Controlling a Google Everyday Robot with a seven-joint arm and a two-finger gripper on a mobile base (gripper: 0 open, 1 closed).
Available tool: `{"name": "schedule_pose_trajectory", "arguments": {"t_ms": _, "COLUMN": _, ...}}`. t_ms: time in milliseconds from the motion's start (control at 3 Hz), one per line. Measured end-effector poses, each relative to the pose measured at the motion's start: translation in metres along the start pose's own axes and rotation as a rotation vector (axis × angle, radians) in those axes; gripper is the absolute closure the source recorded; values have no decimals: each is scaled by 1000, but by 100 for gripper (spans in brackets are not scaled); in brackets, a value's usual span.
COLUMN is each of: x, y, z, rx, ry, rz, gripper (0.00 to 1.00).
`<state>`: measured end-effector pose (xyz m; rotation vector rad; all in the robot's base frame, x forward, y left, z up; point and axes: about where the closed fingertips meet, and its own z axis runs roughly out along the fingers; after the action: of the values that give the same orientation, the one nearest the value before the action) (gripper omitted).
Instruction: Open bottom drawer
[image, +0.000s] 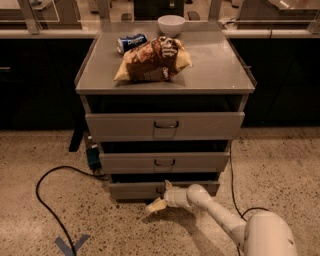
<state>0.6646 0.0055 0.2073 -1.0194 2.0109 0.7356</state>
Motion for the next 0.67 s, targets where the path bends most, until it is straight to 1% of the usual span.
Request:
{"name": "schedule_pose_trajectory", "arguments": {"t_ms": 333, "x": -1, "y": 1, "z": 0, "rx": 2, "ry": -2, "rz": -5, "gripper": 0}}
{"name": "schedule_pose_trajectory", "arguments": {"t_ms": 667, "x": -16, "y": -2, "z": -5, "rx": 40, "ry": -38, "rz": -52, "gripper": 0}}
